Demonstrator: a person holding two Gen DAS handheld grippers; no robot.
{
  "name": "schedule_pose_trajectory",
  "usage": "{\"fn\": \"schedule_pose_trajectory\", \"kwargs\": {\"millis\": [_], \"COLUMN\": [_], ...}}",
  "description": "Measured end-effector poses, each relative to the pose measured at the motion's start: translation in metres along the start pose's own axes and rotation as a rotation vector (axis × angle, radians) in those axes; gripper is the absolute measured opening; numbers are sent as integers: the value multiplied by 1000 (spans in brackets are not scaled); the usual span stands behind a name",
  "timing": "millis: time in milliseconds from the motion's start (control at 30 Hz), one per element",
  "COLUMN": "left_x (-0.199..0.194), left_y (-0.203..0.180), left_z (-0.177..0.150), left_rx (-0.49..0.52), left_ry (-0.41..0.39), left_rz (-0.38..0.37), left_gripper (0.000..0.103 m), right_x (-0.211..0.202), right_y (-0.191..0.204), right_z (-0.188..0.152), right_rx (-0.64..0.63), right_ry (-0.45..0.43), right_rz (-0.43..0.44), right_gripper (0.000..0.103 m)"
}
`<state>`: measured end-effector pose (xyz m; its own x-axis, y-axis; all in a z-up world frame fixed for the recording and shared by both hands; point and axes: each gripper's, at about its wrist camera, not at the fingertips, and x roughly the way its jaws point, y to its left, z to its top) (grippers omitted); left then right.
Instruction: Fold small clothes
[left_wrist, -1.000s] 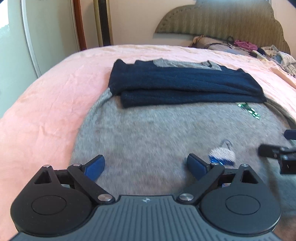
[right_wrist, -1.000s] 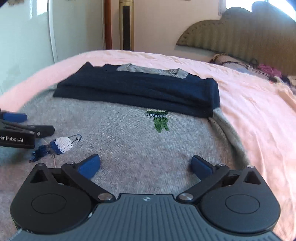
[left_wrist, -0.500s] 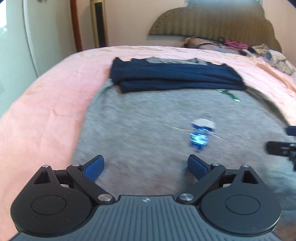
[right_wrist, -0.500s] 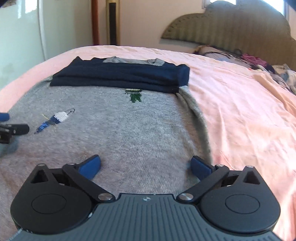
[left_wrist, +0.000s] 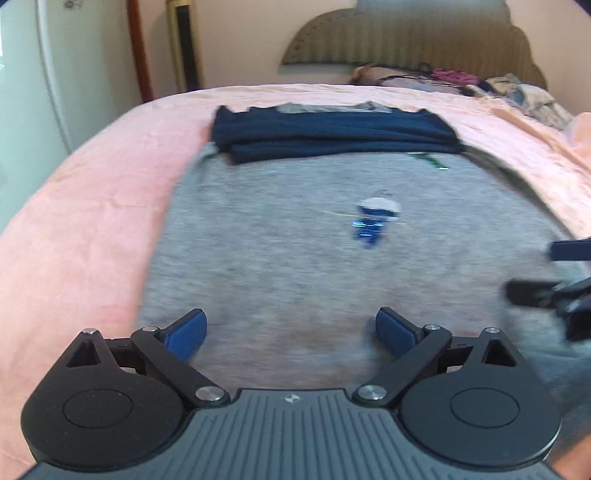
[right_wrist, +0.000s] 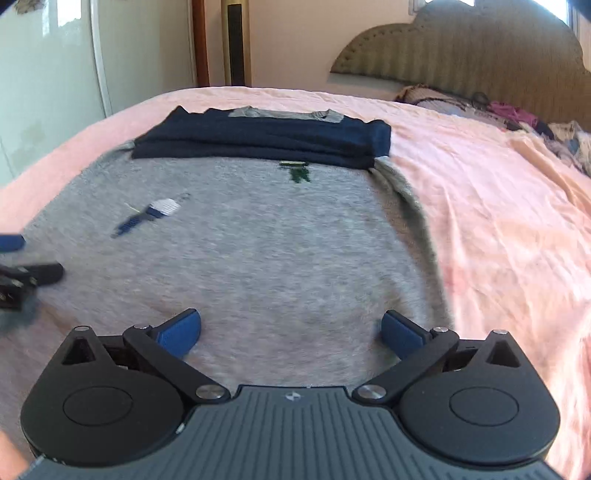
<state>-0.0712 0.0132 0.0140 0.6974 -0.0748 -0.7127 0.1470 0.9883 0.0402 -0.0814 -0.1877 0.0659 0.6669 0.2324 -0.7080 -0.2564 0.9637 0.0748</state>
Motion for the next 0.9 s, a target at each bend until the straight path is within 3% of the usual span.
{"fn": "schedule_pose_trajectory", "kwargs": {"millis": [67,133,167,233,400,500,567,667,767,833,900], "left_x": [1,1,0,-3,-4,-4,-4,-5,-10,-23,-45], "left_y": [-8,-2,2,5,5,4,3,4,6,14,35], "left_z": [-8,-13,-14,-16,-19,-20,-20,-20,-22,-24,-32], "left_rx": [19,-1,-9,-16,-27,-31,-31,-27,-25,-51,-137], "left_ry": [-18,-26,-24,-25,-46,-50,-49,-51,-33,-17,-40], "left_rz": [19,2,2,9,25,31,31,27,33,39,-1], "left_gripper": [99,100,100,100,101,101,102,102,102,101,101], "right_x": [1,8,3,-3,-14,-20,-16,-3,-7,-12,-21], "right_y": [18,31,30,17,5,12,21,32,26,18,9], "right_z": [-3,-14,-21,-25,-21,-14,-14,-22,-27,-29,-31], "right_rx": [-33,-107,-128,-94,-62,-4,-8,-50,-55,-59,-39], "right_ry": [6,12,-30,-35,7,0,-8,-10,-24,-22,-2], "right_rz": [41,23,34,53,-5,40,43,-19,-7,-9,-17], "right_gripper": [103,103,103,103,103,103,103,103,103,103,103]}}
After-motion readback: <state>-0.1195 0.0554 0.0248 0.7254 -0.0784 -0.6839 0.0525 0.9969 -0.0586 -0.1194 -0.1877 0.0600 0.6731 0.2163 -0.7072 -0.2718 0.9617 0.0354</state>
